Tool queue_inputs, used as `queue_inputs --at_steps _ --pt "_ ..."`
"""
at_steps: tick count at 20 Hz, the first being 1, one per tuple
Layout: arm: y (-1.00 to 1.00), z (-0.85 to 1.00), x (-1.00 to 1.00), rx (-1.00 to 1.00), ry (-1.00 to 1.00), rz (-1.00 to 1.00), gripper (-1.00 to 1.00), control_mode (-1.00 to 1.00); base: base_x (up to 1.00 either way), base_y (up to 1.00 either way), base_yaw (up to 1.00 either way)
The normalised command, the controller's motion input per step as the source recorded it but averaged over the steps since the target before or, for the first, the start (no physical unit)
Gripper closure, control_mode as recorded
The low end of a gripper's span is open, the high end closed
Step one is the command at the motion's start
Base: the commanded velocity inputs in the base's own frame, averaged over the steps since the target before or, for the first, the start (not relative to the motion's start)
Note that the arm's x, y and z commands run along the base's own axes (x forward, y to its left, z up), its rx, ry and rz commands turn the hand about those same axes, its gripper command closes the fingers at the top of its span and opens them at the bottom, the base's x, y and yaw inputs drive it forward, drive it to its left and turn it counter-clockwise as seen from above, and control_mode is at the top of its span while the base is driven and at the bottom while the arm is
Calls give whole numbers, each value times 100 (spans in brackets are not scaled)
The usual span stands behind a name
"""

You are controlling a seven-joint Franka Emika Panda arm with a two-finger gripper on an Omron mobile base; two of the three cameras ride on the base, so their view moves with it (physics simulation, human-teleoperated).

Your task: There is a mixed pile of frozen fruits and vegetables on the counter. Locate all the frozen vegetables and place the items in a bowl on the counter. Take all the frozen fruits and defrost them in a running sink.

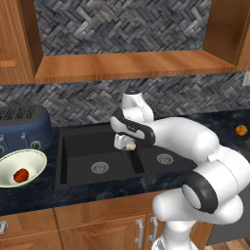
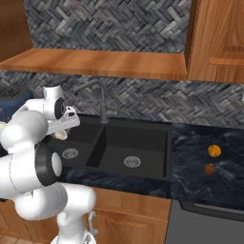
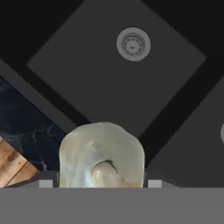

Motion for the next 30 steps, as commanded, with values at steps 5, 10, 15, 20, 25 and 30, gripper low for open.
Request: queue_inputs --at_steps 5,10,15,20,25,30 --pt "58 0 2 0 0 14 100 -100 0 0 0" --pt "58 1 1 0 0 14 100 -100 0 0 0" --pt "56 0 2 0 0 14 100 -100 0 0 0" --pt "52 2 2 0 0 13 100 -100 0 0 0" --pt "47 2 2 0 0 12 100 -100 0 0 0" --pt "43 7 2 0 0 11 100 -100 0 0 0"
